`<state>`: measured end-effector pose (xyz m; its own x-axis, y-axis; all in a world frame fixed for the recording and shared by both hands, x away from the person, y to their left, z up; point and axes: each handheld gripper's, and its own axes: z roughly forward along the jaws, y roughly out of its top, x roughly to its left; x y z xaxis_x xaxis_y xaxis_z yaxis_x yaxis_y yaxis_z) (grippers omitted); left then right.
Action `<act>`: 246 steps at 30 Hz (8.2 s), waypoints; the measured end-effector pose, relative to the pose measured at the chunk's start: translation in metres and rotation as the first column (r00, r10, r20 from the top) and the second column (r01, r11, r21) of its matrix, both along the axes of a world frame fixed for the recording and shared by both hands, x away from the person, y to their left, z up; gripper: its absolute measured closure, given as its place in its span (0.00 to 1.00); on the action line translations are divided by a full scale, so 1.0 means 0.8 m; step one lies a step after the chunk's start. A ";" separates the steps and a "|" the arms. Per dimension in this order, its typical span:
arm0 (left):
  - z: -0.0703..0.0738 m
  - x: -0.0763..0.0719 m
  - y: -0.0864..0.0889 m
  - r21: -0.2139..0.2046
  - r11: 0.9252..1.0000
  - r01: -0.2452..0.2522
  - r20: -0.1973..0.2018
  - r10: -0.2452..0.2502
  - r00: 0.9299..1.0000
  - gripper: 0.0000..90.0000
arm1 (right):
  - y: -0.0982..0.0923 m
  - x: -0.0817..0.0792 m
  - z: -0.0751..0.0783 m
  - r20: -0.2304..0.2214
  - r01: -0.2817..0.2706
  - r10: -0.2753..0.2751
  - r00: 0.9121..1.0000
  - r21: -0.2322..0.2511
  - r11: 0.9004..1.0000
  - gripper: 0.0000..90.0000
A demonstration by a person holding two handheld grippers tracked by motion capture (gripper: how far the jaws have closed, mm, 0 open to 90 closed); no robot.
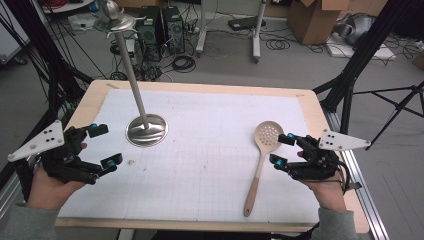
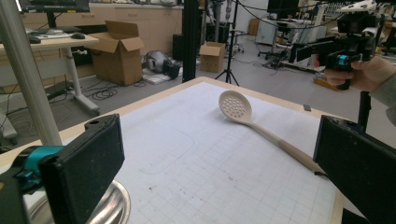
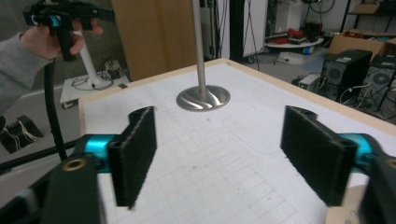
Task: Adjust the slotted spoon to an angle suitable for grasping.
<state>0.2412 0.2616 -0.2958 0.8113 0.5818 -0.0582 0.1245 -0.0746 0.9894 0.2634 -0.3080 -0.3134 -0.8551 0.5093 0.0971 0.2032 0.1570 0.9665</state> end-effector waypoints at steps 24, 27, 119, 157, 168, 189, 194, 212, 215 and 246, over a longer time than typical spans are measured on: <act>-0.008 0.000 0.002 0.019 1.000 -0.018 -0.018 0.019 1.000 0.03 | -0.006 0.018 -0.065 -0.066 0.026 -0.034 0.997 -0.111 0.994 0.99; -0.008 0.000 0.002 0.018 1.000 -0.017 -0.019 0.018 1.000 0.03 | -0.009 0.020 -0.075 -0.083 0.028 -0.037 0.996 -0.105 0.994 0.99; -0.036 -0.012 0.020 0.046 0.998 -0.054 -0.083 0.057 0.995 0.03 | 0.041 0.113 -0.163 -0.157 0.209 -0.293 0.943 -0.403 0.891 1.00; -0.028 0.004 0.008 0.028 0.999 -0.017 -0.081 0.019 0.997 0.03 | -0.001 0.028 -0.145 -0.106 0.261 -0.316 0.943 -0.355 0.898 1.00; -0.015 0.014 0.005 0.004 1.000 -0.007 -0.058 0.007 0.998 0.03 | 0.018 -0.018 -0.144 -0.164 0.102 -0.171 0.972 -0.361 0.927 1.00; -0.014 0.015 0.000 0.009 1.000 -0.003 -0.059 0.003 0.998 0.03 | 0.075 -0.028 -0.164 -0.187 -0.032 -0.054 0.981 -0.428 0.903 1.00; -0.015 0.010 0.006 0.013 1.000 -0.019 -0.059 0.020 0.998 0.03 | 0.090 -0.012 -0.166 -0.160 -0.004 -0.073 0.984 -0.434 0.901 1.00; -0.023 -0.012 0.029 0.034 0.997 -0.068 -0.069 0.070 0.995 0.03 | 0.121 0.039 -0.170 -0.127 0.092 -0.165 0.978 -0.444 0.891 1.00; -0.022 -0.012 0.031 0.029 0.997 -0.071 -0.067 0.073 0.995 0.03 | 0.121 0.040 -0.169 -0.126 0.095 -0.167 0.978 -0.445 0.891 1.00; -0.029 -0.005 0.024 0.043 0.998 -0.049 -0.086 0.052 0.995 0.03 | 0.023 0.070 -0.157 -0.139 0.393 -0.514 0.846 -0.490 0.779 1.00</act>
